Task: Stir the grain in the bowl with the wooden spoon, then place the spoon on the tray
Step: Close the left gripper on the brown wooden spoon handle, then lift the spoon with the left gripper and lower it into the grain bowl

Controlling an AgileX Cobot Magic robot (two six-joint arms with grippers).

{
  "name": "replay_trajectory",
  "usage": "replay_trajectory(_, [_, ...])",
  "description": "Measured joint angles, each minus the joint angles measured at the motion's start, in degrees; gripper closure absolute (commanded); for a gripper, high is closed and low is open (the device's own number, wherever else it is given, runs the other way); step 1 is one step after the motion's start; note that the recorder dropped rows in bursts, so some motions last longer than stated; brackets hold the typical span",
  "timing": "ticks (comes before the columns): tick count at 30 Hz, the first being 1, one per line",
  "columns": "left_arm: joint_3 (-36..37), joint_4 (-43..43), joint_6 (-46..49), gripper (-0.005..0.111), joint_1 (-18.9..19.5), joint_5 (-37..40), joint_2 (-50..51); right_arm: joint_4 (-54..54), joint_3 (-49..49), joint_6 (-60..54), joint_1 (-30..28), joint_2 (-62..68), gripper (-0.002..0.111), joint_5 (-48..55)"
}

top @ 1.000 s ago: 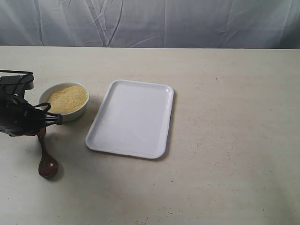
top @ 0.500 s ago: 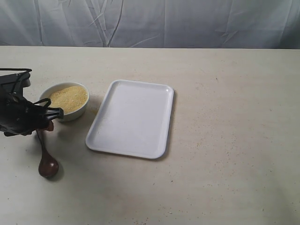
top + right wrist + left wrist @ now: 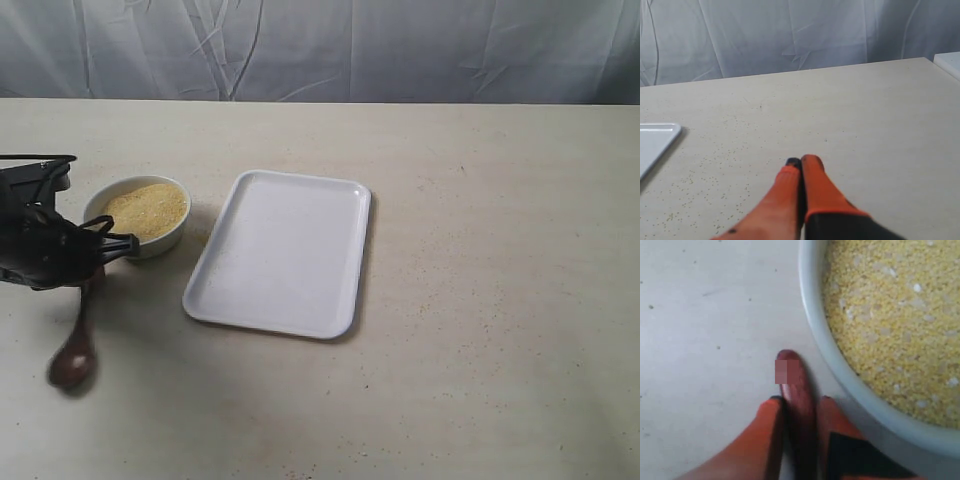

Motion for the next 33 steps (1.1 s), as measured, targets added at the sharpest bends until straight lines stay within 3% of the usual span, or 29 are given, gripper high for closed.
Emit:
replay_trajectory(7, [0.13, -0.37, -0.11, 0.107, 0.0, 3.78, -2.95, 0.0, 0.0, 0.0, 0.0, 0.0, 0.108, 0.0])
replay_trajectory(15, [0.22, -4.06, -0.11, 0.107, 0.11, 5.65, -16.95, 0.0, 0.0, 0.0, 0.0, 0.0, 0.108, 0.0])
replay_trajectory(18, [0.22, -14.82, -0.11, 0.107, 0.33, -0.13, -26.7, 0.0, 0.0, 0.0, 0.0, 0.0, 0.108, 0.0])
replay_trajectory(22, [0.22, -31.63, -0.11, 0.107, 0.46, -11.1, -29.31, 0.0, 0.0, 0.0, 0.0, 0.0, 0.108, 0.0])
replay_trajectory(29, [0.81, -55.34, -0.32, 0.107, 0.46, -22.48, -13.17, 0.0, 0.0, 0.0, 0.0, 0.0, 0.108, 0.0])
replay_trajectory(33, [0.81, -60.37, -2.34, 0.107, 0.46, -26.44, -8.51, 0.0, 0.0, 0.0, 0.0, 0.0, 0.108, 0.0])
